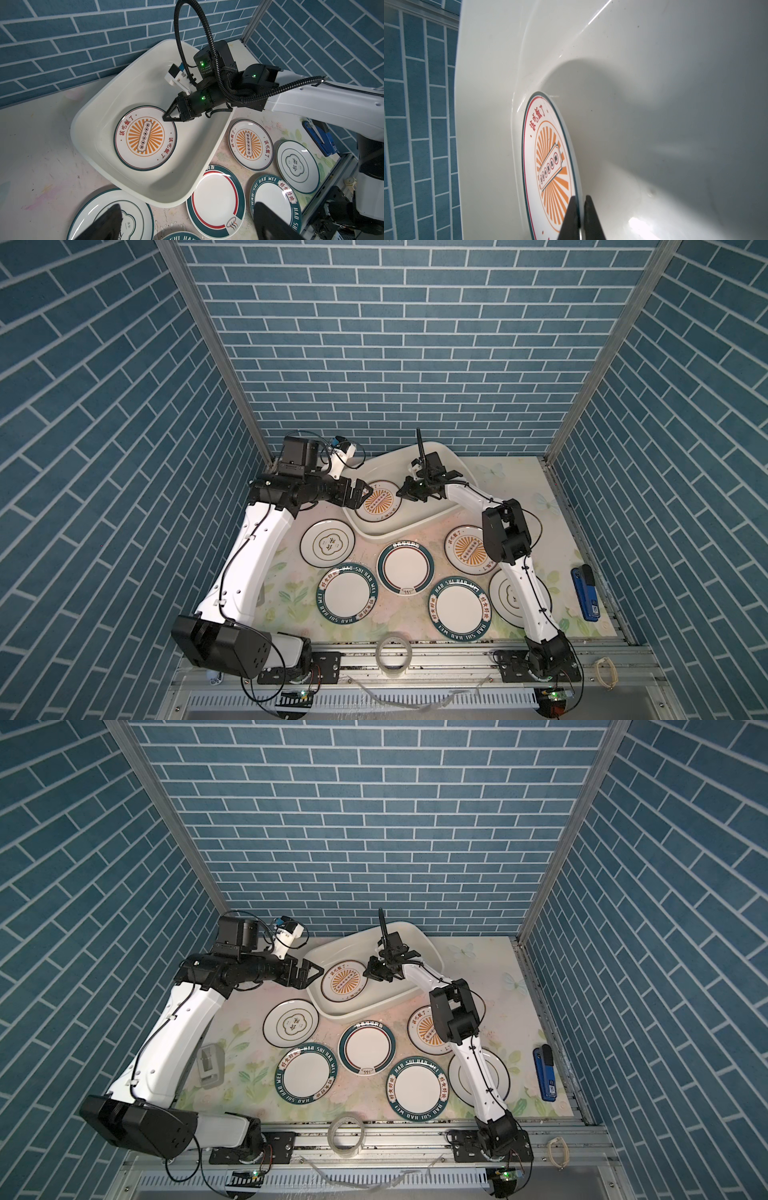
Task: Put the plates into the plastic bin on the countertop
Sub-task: 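Lower the orange sunburst plate into the bin with the right gripper, then open the right gripper and withdraw it from the bin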
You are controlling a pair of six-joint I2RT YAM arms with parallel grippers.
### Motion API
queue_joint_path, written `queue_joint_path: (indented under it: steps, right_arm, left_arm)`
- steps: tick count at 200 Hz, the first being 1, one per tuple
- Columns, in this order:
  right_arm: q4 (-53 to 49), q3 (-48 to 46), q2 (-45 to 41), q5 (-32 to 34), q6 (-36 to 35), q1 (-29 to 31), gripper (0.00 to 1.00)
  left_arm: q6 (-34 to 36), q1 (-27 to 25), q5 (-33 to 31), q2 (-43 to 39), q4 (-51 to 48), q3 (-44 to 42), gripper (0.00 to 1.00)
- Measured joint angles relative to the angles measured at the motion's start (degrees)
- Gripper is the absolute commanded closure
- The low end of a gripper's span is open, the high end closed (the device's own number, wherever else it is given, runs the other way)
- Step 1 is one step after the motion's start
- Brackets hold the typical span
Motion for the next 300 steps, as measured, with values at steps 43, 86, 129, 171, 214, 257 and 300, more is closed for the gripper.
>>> queue_joint_path:
  steps: [43, 86, 129, 171, 214, 257, 300]
  right_arm:
    - [0.0, 0.5, 0.7, -0.5, 0.3, -0.1, 0.87]
    - [-1.0, 0.5, 1.5, -0.3, 0.7, -0.4, 0.8]
    - [-2.8, 1.1, 1.8, 0.3, 0.7, -0.8, 0.64]
    - [-5.9, 4.9, 1.8, 1.6, -0.5, -1.0, 0.59]
    - [-10.8, 9.9, 1.8, 4.7, -3.0, -1.6, 0.58]
    - [-15.0, 7.7, -3.4, 8.5, -6.9, -3.9, 0.58]
    - [-11.8, -19.1, -31.4, 11.1, -10.0, -7.3, 0.58]
  left_arm:
    - [-0.3, 0.0, 0.2, 0.0, 0.0, 0.0, 0.01]
    - [-0.8, 0.0, 0.6, -0.5, 0.3, -0.8, 0.0]
    - [-1.0, 0.0, 1.1, -0.6, 0.5, -1.0, 0.0]
    - [-1.0, 0.0, 1.5, -0.6, 0.5, -1.0, 0.0]
    - [-1.0, 0.0, 1.5, -0.6, 0.4, -1.0, 0.0]
    - [-1.0, 0.0, 1.5, -0.6, 0.3, -0.9, 0.0]
    - [-0.3, 0.0, 3.1, -0.7, -0.3, -0.9, 0.0]
